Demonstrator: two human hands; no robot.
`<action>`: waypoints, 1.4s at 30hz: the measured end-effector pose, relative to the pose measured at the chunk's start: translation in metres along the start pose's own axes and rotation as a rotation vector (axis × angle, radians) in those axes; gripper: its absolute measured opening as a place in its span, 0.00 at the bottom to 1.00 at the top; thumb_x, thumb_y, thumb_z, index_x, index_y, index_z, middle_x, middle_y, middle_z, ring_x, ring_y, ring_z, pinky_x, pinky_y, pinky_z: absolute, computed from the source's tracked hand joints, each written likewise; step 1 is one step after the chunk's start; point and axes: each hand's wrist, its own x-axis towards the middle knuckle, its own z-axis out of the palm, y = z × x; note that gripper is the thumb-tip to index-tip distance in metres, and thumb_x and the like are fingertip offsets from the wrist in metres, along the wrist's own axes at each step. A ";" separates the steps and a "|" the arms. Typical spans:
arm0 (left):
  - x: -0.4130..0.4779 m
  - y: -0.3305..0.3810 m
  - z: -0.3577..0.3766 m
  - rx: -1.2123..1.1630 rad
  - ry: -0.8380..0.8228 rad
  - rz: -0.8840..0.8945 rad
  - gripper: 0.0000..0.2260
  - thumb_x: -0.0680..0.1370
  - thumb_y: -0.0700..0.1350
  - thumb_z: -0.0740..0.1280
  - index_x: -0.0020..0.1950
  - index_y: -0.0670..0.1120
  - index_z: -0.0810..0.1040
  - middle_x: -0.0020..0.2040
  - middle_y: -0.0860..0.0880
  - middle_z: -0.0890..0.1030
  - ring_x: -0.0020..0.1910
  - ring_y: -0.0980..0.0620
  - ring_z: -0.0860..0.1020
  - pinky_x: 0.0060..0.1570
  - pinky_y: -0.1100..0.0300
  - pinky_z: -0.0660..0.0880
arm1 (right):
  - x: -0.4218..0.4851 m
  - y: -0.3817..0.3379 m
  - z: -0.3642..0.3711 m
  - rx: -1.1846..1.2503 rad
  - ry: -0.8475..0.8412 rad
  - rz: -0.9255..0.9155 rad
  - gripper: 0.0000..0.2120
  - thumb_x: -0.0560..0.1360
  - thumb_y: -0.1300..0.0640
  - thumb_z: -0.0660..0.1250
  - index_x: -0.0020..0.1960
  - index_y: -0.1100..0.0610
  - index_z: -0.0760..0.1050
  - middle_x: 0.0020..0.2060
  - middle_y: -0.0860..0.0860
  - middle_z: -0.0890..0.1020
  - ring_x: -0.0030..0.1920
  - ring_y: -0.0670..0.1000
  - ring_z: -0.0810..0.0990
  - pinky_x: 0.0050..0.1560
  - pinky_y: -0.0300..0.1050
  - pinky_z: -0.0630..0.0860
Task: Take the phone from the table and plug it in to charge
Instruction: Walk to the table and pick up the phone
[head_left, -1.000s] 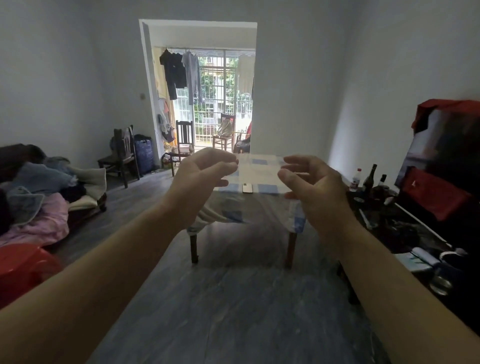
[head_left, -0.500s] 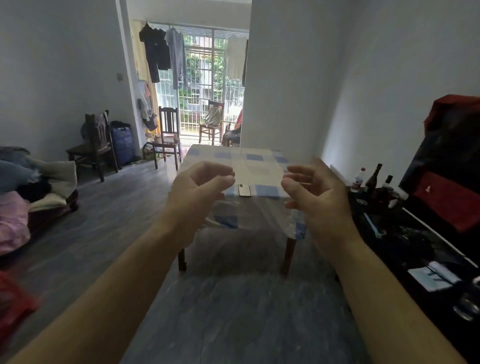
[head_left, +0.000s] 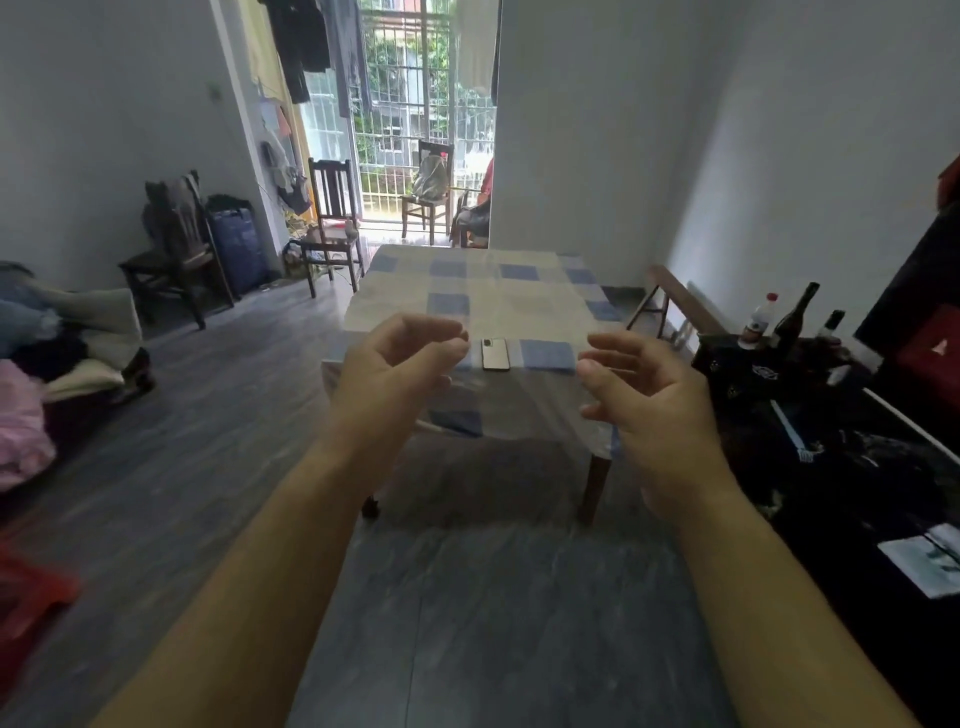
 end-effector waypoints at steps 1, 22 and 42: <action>0.010 -0.006 0.005 -0.004 0.000 -0.010 0.05 0.80 0.42 0.70 0.53 0.51 0.83 0.57 0.50 0.85 0.59 0.51 0.83 0.57 0.53 0.79 | 0.010 0.009 -0.003 0.006 -0.001 0.002 0.10 0.75 0.49 0.73 0.56 0.40 0.81 0.52 0.37 0.84 0.54 0.40 0.83 0.43 0.39 0.83; 0.201 -0.108 0.080 -0.011 0.139 -0.159 0.05 0.79 0.42 0.72 0.52 0.51 0.85 0.54 0.51 0.88 0.57 0.51 0.84 0.55 0.53 0.81 | 0.212 0.139 -0.027 0.006 -0.060 0.142 0.09 0.77 0.55 0.72 0.55 0.45 0.81 0.50 0.42 0.83 0.51 0.41 0.83 0.43 0.42 0.85; 0.418 -0.244 0.041 -0.041 0.114 -0.367 0.04 0.80 0.40 0.70 0.51 0.48 0.83 0.51 0.49 0.87 0.53 0.51 0.85 0.52 0.56 0.82 | 0.383 0.273 0.084 -0.065 -0.017 0.385 0.10 0.76 0.62 0.72 0.51 0.48 0.82 0.47 0.49 0.83 0.45 0.43 0.83 0.40 0.45 0.84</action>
